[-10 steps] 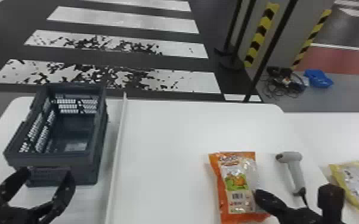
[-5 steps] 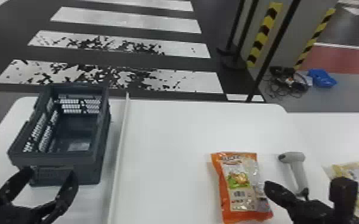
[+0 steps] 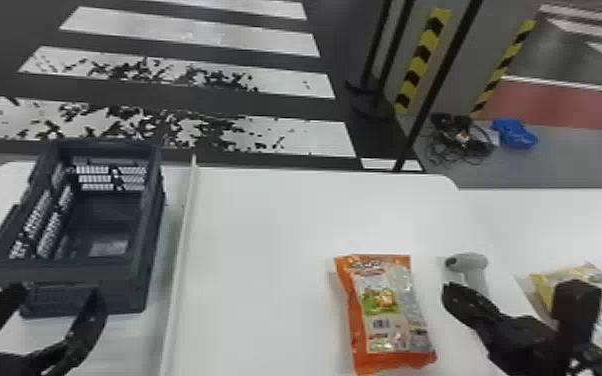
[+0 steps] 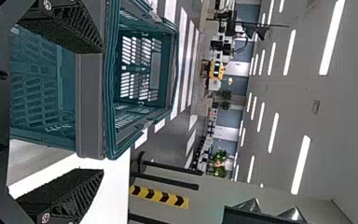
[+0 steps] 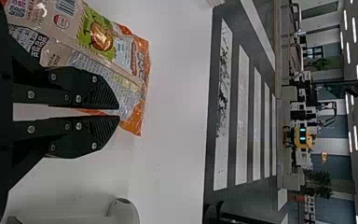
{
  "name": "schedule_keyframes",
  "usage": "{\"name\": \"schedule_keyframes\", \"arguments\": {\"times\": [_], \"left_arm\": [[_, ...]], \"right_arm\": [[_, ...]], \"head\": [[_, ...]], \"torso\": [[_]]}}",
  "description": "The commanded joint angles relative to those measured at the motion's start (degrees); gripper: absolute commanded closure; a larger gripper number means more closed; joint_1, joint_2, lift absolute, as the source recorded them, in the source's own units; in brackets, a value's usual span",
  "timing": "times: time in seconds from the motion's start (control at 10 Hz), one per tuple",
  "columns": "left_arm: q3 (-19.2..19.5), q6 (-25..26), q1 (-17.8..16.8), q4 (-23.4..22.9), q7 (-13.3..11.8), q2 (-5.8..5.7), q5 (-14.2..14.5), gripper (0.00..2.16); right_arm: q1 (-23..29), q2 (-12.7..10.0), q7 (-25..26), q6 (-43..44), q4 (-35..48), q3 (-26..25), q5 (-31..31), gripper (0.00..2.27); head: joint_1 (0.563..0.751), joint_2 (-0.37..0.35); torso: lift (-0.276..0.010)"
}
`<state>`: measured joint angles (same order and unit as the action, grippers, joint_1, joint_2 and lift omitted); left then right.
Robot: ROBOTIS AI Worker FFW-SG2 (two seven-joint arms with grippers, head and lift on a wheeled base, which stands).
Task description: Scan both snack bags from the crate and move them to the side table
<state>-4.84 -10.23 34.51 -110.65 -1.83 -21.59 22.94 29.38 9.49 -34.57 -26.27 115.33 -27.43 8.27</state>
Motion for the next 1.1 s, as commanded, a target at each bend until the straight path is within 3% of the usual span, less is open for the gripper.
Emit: {"name": "schedule_keyframes", "arguments": {"times": [0.0, 0.3, 0.8, 1.0], "left_arm": [[0.0, 0.0, 0.0, 0.0, 0.1, -0.03, 0.0, 0.08], [0.1, 0.0, 0.0, -0.1, 0.0, -0.03, 0.0, 0.08], [0.2, 0.0, -0.1, -0.5, 0.1, -0.03, -0.2, 0.08], [0.0, 0.2, -0.2, -0.8, 0.1, -0.20, -0.4, 0.08]], "right_arm": [[-0.1, 0.0, 0.9, 0.3, 0.3, -1.1, 1.3, 0.14], [-2.1, 1.4, 4.9, -0.6, -1.9, -2.1, -1.2, 0.07], [-7.9, 7.1, 4.8, -1.5, -12.7, -1.7, -0.6, 0.06], [-9.0, 8.2, 4.3, -1.8, -14.8, -1.4, -0.4, 0.06]], "head": [[0.695, -0.223], [0.695, -0.267], [0.695, -0.327], [0.695, -0.339]], "torso": [[-0.099], [-0.099], [-0.099], [-0.099]]}}
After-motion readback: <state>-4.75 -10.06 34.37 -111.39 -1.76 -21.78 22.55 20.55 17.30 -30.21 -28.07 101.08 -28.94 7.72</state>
